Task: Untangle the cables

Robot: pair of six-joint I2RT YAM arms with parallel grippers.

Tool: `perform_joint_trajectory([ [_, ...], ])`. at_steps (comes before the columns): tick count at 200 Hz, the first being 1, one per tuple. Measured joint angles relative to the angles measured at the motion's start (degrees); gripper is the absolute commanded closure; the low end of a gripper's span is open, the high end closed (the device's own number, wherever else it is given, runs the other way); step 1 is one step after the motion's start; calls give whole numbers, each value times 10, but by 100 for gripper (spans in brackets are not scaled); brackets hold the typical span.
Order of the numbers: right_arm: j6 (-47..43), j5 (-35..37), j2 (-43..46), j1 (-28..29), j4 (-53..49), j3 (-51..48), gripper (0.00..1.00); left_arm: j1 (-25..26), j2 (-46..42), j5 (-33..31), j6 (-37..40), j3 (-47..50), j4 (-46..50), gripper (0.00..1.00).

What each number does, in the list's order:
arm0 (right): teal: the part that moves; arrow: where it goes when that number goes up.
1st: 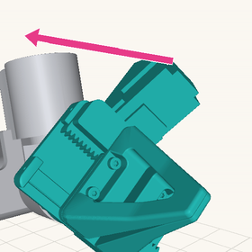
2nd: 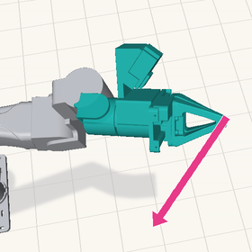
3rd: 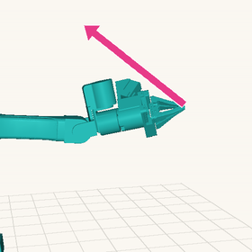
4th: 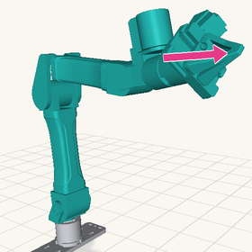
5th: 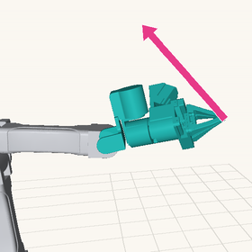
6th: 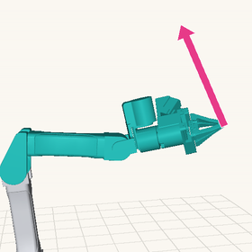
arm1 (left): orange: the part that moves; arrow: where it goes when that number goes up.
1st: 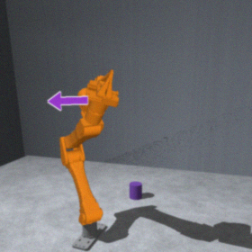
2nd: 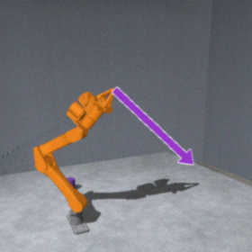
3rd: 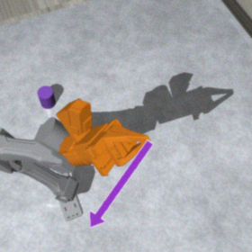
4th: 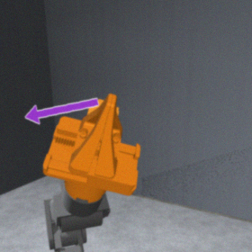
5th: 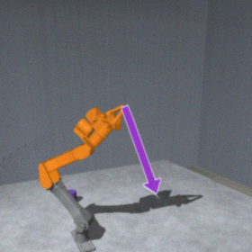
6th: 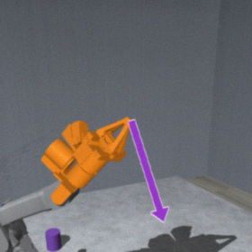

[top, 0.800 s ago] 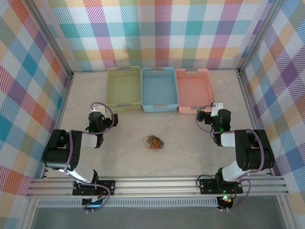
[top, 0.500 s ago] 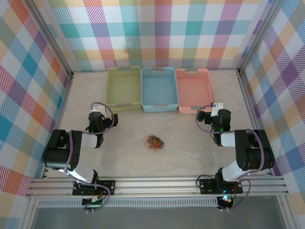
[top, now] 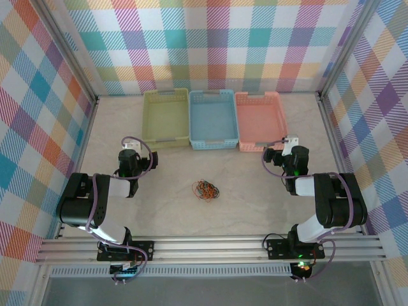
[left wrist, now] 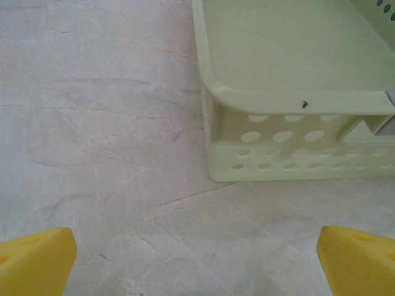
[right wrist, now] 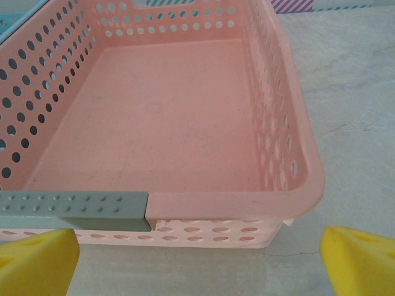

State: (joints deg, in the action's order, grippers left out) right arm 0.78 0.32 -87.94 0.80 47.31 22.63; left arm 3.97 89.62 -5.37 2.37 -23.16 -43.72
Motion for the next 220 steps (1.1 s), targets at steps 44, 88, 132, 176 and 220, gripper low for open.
perform_joint_trajectory([
  [44,0,0,0,0,0,0,0,0,0,0,0,0,0,0],
  [88,0,0,0,0,0,0,0,0,0,0,0,0,0,0],
  [132,0,-2,0,0,0,0,0,0,0,0,0,0,0,0],
  [176,-1,-2,63,0,-62,2,10,11,-57,-20,-4,-12,79,0],
  [220,24,-11,216,0,-130,8,15,19,-220,-48,-92,-80,199,0],
])
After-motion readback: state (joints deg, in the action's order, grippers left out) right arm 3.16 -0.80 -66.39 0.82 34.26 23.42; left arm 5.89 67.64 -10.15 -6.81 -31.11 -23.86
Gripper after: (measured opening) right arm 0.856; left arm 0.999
